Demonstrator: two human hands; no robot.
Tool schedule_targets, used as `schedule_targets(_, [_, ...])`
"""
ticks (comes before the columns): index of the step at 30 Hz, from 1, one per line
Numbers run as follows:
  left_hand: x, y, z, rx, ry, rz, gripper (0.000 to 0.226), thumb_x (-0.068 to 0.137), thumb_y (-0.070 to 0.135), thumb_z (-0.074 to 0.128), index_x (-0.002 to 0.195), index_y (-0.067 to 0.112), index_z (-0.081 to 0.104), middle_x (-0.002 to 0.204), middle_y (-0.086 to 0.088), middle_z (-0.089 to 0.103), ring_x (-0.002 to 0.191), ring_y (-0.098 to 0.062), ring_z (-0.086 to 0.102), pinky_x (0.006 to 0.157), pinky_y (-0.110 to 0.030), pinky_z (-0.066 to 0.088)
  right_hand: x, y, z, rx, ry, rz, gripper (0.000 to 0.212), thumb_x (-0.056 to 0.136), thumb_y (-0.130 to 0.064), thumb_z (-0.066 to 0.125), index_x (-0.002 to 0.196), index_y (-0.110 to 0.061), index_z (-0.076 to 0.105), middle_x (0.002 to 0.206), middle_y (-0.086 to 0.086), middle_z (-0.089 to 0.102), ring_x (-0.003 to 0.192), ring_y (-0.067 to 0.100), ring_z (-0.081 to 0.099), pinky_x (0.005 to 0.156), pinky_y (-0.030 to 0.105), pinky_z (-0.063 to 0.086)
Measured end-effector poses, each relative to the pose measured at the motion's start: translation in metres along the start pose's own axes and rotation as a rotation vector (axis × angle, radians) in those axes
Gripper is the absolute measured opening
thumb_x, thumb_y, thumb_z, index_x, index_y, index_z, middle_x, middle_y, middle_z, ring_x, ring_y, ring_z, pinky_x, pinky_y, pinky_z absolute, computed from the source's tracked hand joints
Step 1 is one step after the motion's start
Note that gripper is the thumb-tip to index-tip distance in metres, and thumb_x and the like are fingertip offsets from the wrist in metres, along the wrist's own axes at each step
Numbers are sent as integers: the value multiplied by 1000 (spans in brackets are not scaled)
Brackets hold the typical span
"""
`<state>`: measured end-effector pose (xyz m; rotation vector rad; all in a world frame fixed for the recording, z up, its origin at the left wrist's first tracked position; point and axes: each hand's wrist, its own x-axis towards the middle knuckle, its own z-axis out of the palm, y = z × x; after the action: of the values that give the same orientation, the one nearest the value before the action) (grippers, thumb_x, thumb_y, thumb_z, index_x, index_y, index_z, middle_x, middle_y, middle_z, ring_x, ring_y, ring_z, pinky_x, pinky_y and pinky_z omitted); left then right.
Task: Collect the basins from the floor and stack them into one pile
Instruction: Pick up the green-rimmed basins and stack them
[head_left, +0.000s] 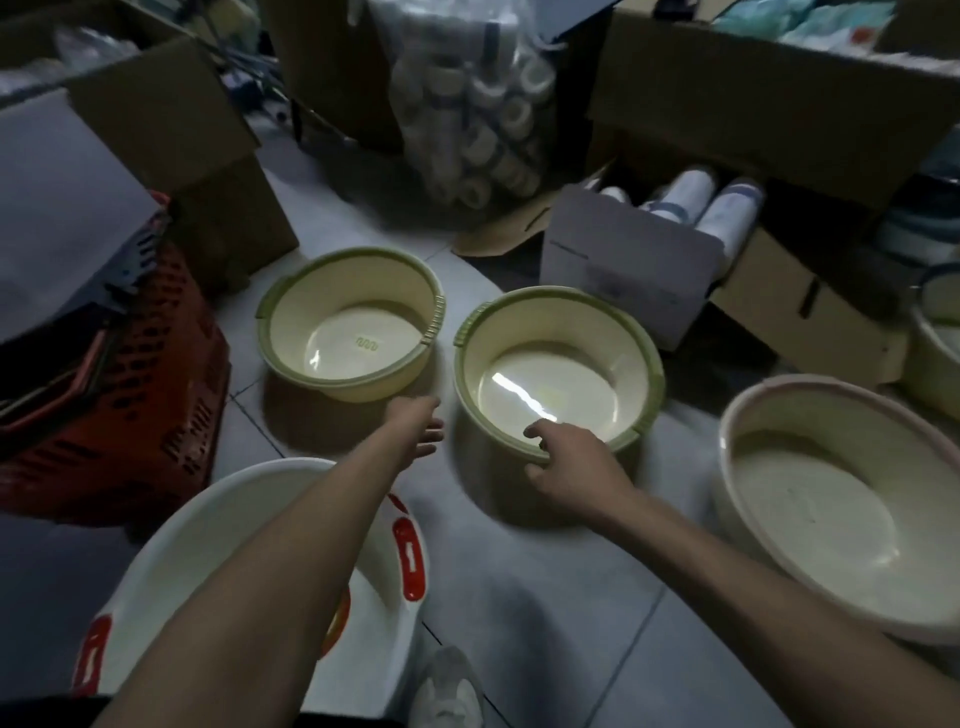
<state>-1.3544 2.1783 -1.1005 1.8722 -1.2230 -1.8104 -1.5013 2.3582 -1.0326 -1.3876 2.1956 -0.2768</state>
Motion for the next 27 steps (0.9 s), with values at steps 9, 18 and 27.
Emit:
schedule_targets(9, [80,21,-13,-829,61,-100,47,102,26,59,145,12,48,152,-9,48,137,-26,52,114,-41,43,40,-3,69,261,-62,24,54,86,-22,70,138,-17,59,133,4,65,121,23,61,103,41,50])
schedule_targets(18, [88,28,-27,-1008,167,-22,48,104,3,52,150,1,40,153,-18,45,139,-35,47,111,-43,44,18,8,56,220,-83,79,60,87,-23,70,144,-15,53,136,7,63,123,24,60,100,34,49])
schedule_targets(27, [-23,70,-34,-950,172,44,26,95,4,61,119,2,52,128,-15,50,109,-27,56,81,-34,62,-44,-12,-12,401,48,180,57,86,-22,71,140,-20,55,120,5,66,107,25,65,94,36,54])
